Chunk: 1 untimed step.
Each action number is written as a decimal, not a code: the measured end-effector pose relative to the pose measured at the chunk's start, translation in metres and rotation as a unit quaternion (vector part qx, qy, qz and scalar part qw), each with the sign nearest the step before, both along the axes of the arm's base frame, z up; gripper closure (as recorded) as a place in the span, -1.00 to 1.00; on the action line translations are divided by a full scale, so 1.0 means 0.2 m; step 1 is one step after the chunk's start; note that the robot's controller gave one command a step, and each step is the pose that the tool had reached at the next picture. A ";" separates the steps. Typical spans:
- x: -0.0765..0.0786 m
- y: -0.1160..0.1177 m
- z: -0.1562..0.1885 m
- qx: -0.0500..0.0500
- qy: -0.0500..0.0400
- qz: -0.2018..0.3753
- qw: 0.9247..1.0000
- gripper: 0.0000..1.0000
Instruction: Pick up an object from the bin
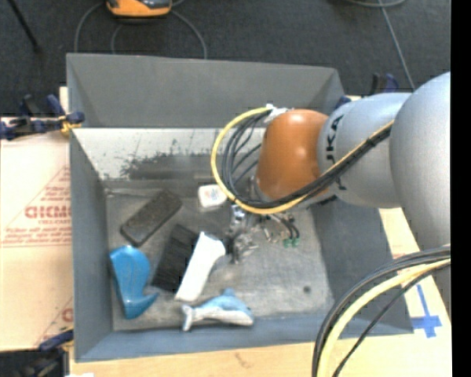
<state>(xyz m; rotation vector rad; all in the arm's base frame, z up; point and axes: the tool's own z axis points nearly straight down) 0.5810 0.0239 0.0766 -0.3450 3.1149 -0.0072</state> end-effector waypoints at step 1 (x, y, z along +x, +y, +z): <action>0.00 0.00 0.02 0.001 0.001 -0.001 1.000 1.00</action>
Offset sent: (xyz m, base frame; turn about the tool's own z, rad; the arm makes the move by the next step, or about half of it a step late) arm 0.0000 0.0002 0.0835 0.0000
